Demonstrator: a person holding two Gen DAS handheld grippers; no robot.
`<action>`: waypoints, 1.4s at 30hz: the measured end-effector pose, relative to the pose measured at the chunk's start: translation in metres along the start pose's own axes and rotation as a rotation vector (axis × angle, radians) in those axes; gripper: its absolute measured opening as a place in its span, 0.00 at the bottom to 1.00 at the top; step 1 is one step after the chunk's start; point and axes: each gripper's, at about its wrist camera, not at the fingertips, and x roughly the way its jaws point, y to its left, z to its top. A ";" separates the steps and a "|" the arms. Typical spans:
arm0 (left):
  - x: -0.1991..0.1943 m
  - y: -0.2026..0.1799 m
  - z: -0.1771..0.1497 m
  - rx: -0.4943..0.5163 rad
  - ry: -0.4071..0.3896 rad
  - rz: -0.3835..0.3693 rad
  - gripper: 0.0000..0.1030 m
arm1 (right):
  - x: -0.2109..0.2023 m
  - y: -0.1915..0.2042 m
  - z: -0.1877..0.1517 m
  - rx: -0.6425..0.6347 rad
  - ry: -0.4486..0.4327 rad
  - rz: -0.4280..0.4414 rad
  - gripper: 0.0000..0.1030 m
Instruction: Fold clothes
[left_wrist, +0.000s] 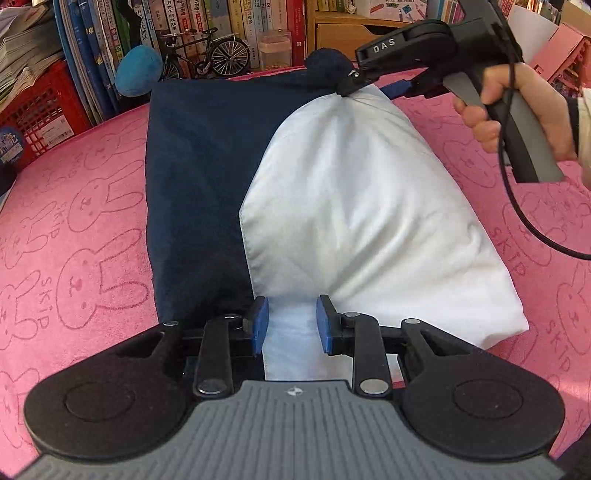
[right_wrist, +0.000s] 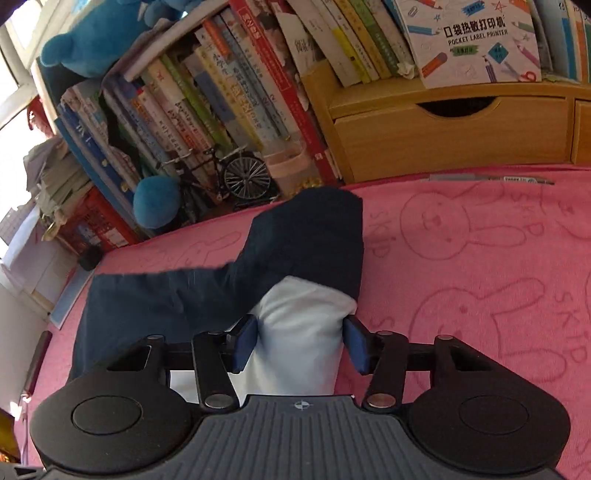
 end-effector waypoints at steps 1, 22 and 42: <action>0.000 0.001 0.000 -0.010 -0.004 -0.004 0.27 | 0.007 -0.001 0.007 -0.012 -0.012 -0.026 0.48; -0.014 0.019 -0.006 -0.140 -0.081 -0.063 0.37 | 0.077 0.179 -0.017 -0.664 0.173 0.137 0.00; -0.014 0.008 0.000 -0.102 -0.090 -0.116 0.78 | 0.061 0.191 -0.045 -0.770 0.181 0.205 0.07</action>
